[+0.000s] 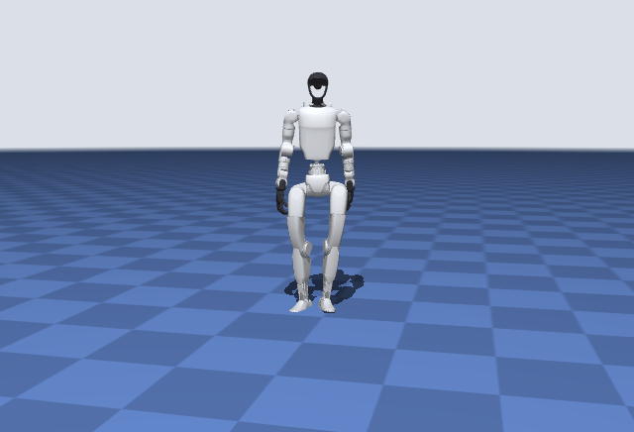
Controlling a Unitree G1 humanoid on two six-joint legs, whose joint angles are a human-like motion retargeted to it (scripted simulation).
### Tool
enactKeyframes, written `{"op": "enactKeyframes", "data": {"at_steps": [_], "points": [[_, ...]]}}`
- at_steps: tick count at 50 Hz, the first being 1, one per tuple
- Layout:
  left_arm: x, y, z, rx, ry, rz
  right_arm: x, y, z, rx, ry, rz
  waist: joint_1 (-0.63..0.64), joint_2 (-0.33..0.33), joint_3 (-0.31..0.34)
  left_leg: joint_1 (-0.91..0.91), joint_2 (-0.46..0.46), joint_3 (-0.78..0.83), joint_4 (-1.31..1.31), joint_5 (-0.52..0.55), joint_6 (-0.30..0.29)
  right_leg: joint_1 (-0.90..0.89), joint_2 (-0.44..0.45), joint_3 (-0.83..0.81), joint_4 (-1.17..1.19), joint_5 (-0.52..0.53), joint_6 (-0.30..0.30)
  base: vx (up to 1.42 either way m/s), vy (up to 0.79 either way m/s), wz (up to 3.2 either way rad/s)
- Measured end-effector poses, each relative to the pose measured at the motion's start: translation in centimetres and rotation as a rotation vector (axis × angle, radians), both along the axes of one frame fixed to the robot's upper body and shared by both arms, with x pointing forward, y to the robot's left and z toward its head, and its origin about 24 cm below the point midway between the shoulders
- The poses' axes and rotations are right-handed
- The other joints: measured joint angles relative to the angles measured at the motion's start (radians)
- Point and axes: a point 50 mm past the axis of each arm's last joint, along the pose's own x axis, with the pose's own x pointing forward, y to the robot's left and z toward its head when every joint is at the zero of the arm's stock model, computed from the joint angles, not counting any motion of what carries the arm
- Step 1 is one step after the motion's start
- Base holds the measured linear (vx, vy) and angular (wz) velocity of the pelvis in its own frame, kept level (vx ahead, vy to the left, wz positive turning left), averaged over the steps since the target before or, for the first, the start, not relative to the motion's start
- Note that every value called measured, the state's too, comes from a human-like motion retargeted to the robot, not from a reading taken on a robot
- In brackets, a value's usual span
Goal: In place motions
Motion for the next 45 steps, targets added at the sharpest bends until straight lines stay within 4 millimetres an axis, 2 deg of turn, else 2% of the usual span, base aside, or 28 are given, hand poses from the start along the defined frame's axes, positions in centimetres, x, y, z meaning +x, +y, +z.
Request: {"op": "enactKeyframes", "data": {"at_steps": [5, 10, 17, 22, 30, 45], "points": [[0.1, -0.6, -0.1, -0.028, -0.003, -0.01, -1.4, -0.1, -0.1, -0.007, 0.046, -0.012, 0.011, 0.001, -0.029, 0.004, -0.003, -0.028, 0.0, -0.004, -0.001, 0.022, 0.007, -0.023, -0.012, -0.005, 0.0, 0.1, -0.03, 0.32], [1.3, -0.6, -0.3, -0.034, -0.046, -0.012, -2.9, -0.2, -0.1, -0.01, 0.108, -0.026, 0.046, -0.002, -0.055, 0.005, -0.002, -0.028, -0.011, -0.007, -0.004, 0.023, 0.011, -0.029, -0.016, -0.004, -0.002, 0.06, -0.05, 0.02], [3.2, -0.3, -0.4, -0.03, -0.111, -0.003, -2.9, -0.3, -0.1, -0.019, 0.11, -0.026, 0.021, 0.003, -0.055, 0.01, 0.002, -0.048, -0.017, -0.011, -0.004, 0.032, 0.019, -0.039, -0.015, -0.002, -0.002, 0.0, -0.03, 0.04], [3.8, 0.5, -0.4, -0.011, -0.119, -0.023, -3.1, -0.2, -0.1, -0.012, 0.11, -0.041, 0.011, 0.001, -0.057, 0.009, 0.007, -0.05, -0.016, -0.016, -0.008, 0.031, 0.024, -0.039, -0.015, 0.0, -0.005, -0.01, -0.06, 0.01], [4.1, 0.8, -0.4, 0.022, -0.125, -0.016, -3.2, -0.1, -0.1, -0.005, 0.113, -0.036, 0.008, -0.004, -0.055, 0.006, 0.018, -0.038, -0.014, -0.024, -0.015, 0.024, 0.032, -0.029, -0.016, 0.005, -0.015, -0.01, -0.06, -0.07], [3.3, -0.4, -0.5, -0.005, -0.105, -0.018, -3.8, -0.3, -0.1, -0.007, 0.127, -0.062, -0.011, -0.006, -0.047, 0.006, 0.04, -0.018, 0.009, -0.048, -0.039, 0.026, 0.043, -0.017, -0.019, 0.021, -0.032, 0.0, -0.03, -0.01]]}}
